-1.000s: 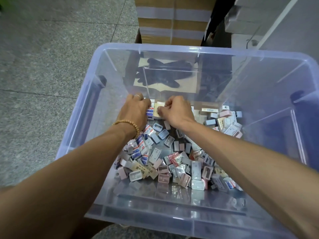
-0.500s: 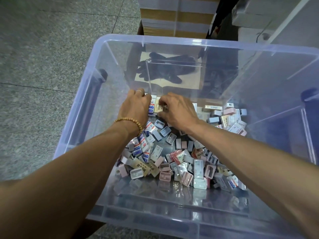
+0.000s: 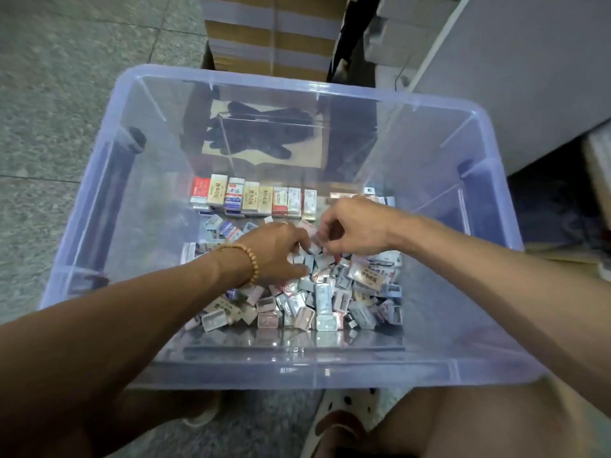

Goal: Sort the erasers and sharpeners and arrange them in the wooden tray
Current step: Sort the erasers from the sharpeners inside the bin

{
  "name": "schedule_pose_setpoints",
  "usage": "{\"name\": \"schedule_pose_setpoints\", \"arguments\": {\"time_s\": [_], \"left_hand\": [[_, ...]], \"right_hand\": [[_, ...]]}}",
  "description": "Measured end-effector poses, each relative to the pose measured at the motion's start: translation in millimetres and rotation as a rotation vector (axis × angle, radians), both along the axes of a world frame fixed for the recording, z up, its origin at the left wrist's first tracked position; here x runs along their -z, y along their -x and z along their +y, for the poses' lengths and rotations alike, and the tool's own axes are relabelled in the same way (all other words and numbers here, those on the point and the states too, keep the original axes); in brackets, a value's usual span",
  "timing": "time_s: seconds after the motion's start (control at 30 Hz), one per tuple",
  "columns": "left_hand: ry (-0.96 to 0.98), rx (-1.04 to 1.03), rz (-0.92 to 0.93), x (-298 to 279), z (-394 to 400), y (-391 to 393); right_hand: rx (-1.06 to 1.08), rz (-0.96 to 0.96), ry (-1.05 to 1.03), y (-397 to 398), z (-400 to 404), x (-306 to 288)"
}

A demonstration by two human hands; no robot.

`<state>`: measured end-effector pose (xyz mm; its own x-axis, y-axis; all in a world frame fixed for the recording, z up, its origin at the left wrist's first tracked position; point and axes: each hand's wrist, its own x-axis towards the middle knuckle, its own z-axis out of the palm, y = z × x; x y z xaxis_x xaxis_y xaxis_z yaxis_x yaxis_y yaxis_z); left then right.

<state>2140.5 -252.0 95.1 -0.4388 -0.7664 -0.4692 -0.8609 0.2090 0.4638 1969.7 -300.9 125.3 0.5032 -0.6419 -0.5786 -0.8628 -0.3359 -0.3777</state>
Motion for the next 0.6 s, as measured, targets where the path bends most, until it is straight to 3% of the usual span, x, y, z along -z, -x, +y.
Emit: {"name": "schedule_pose_setpoints", "arguments": {"time_s": [0.1,0.23,0.47,0.6], "left_hand": [[-0.030,0.282,-0.111,13.0,8.3,16.5],[0.047,0.397,-0.186,21.2,6.5,20.8],[-0.157,0.374,-0.130,23.4,2.4,10.2],[-0.170,0.382,-0.184,26.8,2.5,2.1]], "right_hand": [[-0.034,0.132,-0.072,21.2,19.5,-3.2],[-0.047,0.279,0.040,38.9,40.5,9.7],[0.041,0.230,-0.025,38.9,48.8,20.5],[0.155,0.082,-0.132,32.6,44.8,24.9]]}}
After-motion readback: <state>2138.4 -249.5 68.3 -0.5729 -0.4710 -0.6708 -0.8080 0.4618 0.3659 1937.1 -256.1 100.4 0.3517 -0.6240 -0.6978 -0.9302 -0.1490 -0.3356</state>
